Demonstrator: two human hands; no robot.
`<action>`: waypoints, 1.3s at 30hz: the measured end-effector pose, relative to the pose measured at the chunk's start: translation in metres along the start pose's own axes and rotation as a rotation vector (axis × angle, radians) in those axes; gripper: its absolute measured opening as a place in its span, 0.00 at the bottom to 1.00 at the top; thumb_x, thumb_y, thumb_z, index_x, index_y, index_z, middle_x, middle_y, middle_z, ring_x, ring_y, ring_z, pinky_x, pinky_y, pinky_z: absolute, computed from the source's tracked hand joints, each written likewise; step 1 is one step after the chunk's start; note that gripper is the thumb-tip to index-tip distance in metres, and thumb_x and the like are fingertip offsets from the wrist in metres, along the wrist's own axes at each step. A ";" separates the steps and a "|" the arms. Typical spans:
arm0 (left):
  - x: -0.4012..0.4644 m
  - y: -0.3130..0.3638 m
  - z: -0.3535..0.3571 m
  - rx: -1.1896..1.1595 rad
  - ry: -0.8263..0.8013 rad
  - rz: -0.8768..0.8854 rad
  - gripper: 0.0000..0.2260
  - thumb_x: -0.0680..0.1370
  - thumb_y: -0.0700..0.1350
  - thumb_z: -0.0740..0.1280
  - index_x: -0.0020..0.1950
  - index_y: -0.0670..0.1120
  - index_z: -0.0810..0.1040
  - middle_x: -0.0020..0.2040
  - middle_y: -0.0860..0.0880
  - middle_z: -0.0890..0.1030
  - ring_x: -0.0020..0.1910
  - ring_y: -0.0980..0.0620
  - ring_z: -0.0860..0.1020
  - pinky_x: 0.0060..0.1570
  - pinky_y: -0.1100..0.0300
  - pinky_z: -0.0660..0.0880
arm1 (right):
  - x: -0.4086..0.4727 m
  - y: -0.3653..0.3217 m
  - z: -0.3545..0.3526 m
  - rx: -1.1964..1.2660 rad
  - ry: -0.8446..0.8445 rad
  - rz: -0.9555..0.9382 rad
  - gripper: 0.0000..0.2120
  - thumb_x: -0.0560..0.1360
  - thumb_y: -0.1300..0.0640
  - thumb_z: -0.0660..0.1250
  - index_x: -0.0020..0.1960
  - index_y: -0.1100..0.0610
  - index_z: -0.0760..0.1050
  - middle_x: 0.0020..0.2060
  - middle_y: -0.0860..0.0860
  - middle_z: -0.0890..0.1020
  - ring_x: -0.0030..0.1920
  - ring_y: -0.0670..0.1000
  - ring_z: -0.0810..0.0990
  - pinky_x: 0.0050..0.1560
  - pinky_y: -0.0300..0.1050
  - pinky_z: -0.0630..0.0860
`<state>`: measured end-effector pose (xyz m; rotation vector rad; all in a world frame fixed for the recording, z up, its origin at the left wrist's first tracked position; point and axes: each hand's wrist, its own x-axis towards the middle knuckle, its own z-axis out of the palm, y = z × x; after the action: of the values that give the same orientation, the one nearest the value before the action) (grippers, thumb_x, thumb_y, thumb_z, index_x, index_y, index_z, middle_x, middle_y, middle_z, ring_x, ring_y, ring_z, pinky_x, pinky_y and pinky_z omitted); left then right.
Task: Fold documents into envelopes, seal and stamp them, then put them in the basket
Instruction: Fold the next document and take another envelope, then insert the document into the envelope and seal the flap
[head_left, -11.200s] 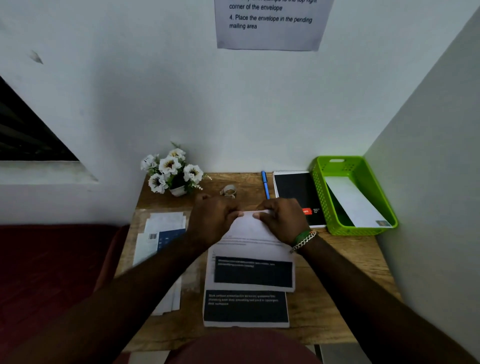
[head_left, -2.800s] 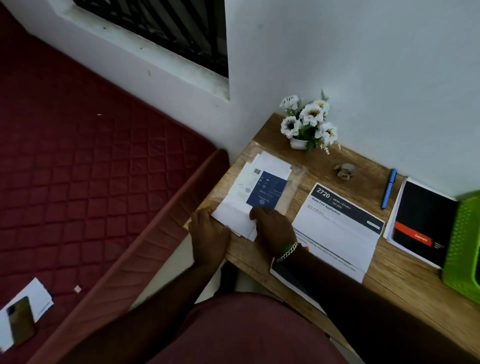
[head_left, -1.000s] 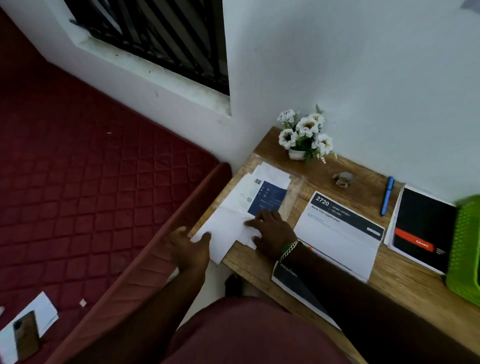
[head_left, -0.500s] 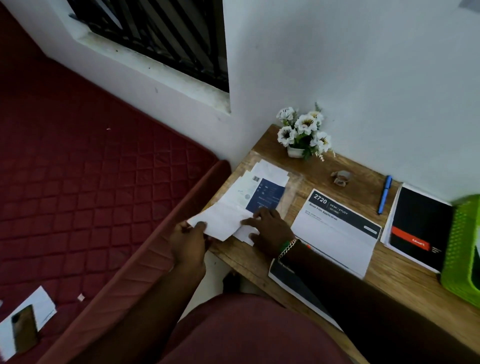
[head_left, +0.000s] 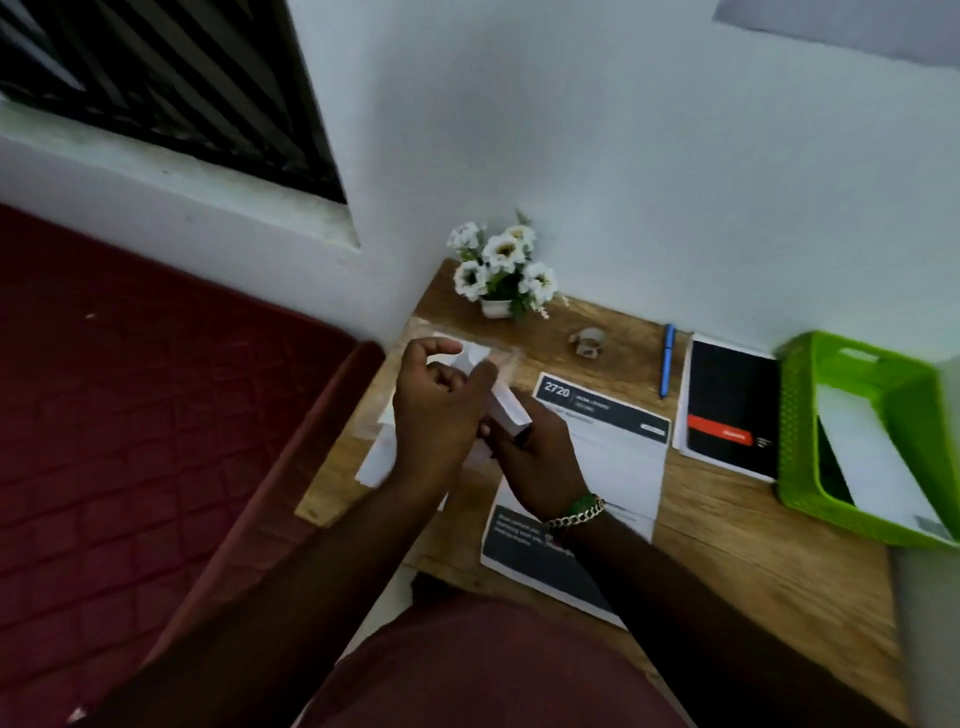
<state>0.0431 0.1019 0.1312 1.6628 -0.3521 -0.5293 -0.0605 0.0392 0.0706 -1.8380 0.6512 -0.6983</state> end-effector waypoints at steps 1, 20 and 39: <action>0.000 -0.001 0.009 0.055 -0.043 0.082 0.15 0.74 0.50 0.76 0.57 0.52 0.76 0.40 0.54 0.81 0.41 0.54 0.82 0.41 0.53 0.82 | 0.000 0.001 -0.008 0.062 0.068 0.064 0.10 0.79 0.57 0.69 0.60 0.55 0.79 0.47 0.45 0.83 0.47 0.43 0.83 0.44 0.44 0.81; 0.013 -0.066 0.097 1.183 -0.790 0.871 0.57 0.61 0.54 0.77 0.82 0.53 0.46 0.73 0.48 0.63 0.67 0.44 0.65 0.61 0.46 0.65 | -0.054 0.037 -0.107 0.318 0.758 0.568 0.04 0.75 0.56 0.73 0.47 0.57 0.82 0.41 0.55 0.85 0.43 0.52 0.84 0.37 0.47 0.83; 0.033 -0.088 0.083 1.212 -1.046 0.863 0.58 0.66 0.63 0.73 0.80 0.58 0.32 0.79 0.48 0.50 0.75 0.42 0.55 0.70 0.40 0.57 | -0.048 0.047 -0.145 0.432 0.283 0.844 0.06 0.76 0.63 0.70 0.53 0.60 0.81 0.44 0.56 0.84 0.35 0.50 0.83 0.38 0.48 0.83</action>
<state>0.0211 0.0297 0.0314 1.9042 -2.3971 -0.4800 -0.2032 -0.0326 0.0637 -0.9334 1.2452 -0.4664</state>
